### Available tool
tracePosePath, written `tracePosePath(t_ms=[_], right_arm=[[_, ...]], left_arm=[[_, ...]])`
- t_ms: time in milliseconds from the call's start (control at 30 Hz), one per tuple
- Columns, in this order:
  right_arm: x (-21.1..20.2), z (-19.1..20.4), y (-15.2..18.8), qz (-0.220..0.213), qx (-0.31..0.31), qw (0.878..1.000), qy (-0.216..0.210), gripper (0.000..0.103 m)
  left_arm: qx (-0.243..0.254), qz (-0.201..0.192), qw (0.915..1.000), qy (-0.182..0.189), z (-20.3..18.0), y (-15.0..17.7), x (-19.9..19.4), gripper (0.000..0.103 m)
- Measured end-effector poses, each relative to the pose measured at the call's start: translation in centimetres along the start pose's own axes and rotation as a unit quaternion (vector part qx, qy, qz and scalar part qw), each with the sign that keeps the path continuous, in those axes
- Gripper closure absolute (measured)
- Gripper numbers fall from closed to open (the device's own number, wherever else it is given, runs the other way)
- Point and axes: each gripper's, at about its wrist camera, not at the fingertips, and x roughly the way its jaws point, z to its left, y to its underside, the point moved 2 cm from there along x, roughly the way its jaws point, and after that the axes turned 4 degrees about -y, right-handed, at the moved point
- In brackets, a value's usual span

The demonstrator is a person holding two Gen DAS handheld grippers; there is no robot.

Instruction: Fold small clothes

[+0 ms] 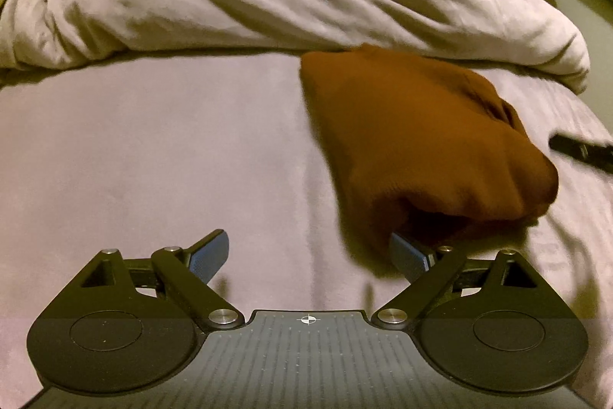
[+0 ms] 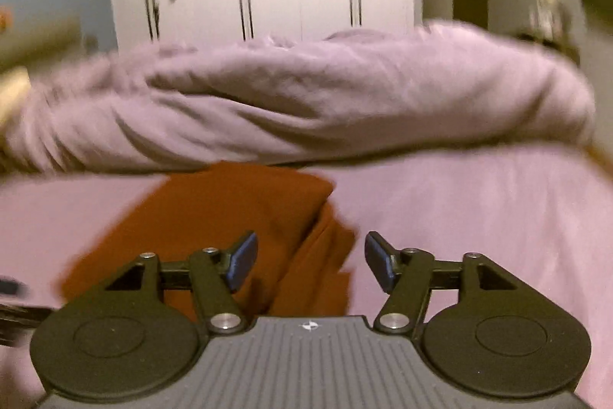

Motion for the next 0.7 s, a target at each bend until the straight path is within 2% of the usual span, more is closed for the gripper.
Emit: tracePosePath(t_ms=[67, 133, 200, 267, 333, 433, 467, 500, 533, 567, 667, 700], right_arm=[[-1.2, -0.9, 2.1, 0.022, 0.078, 0.996, -0.046, 0.04], [-1.3, -1.7, 4.0, 0.045, 0.14, 0.986, -0.074, 0.048], [-0.7, -2.8, 5.2, 0.059, 0.202, 0.972, -0.1, 0.057], [-0.1, -3.6, 5.6, 0.066, 0.266, 0.953, -0.13, 0.057], [0.7, -3.0, 6.2, 0.071, 0.3, 0.94, -0.149, 0.057], [2.5, -2.0, 6.3, 0.083, 0.316, 0.933, -0.149, 0.058], [3.2, -1.7, 6.3, 0.087, 0.322, 0.93, -0.154, 0.063], [3.7, -1.3, 6.3, 0.09, 0.323, 0.929, -0.154, 0.078], [3.7, -1.2, 6.1, 0.09, 0.314, 0.933, -0.151, 0.085], [3.6, -0.7, 5.5, 0.083, 0.29, 0.942, -0.144, 0.089], [1.9, 0.9, 3.6, 0.037, 0.177, 0.979, -0.09, 0.093], [1.7, 1.2, 3.3, 0.028, 0.149, 0.986, -0.071, 0.093]], left_arm=[[0.005, 0.003, 1.0, -0.002, -0.8, 0.4, 0.4, 0.008], [0.008, 0.004, 0.9999, -0.007, -1.5, 0.6, 0.8, 0.008], [0.004, 0.003, 0.9999, -0.012, -1.9, 0.6, 1.2, 0.008], [-0.001, 0.005, 0.9998, -0.02, -2.3, 0.5, 1.6, 0.008], [-0.005, 0.006, 0.9997, -0.022, -2.4, 0.3, 2.1, 0.009], [-0.011, 0.011, 0.9996, -0.025, -2.5, 0.0, 2.3, 0.009], [-0.007, 0.011, 0.9995, -0.028, -2.7, -0.1, 2.4, 0.009], [-0.001, 0.009, 0.9994, -0.032, -2.7, -0.1, 2.4, 0.009], [0.004, 0.008, 0.9994, -0.033, -2.6, -0.2, 2.3, 0.009], [0.005, 0.008, 0.9994, -0.032, -2.5, -0.2, 2.4, 0.009], [-0.004, 0.016, 0.9996, -0.024, -1.9, 0.0, 2.5, 0.009], [-0.005, 0.018, 0.9996, -0.023, -1.6, 0.2, 2.5, 0.009]])
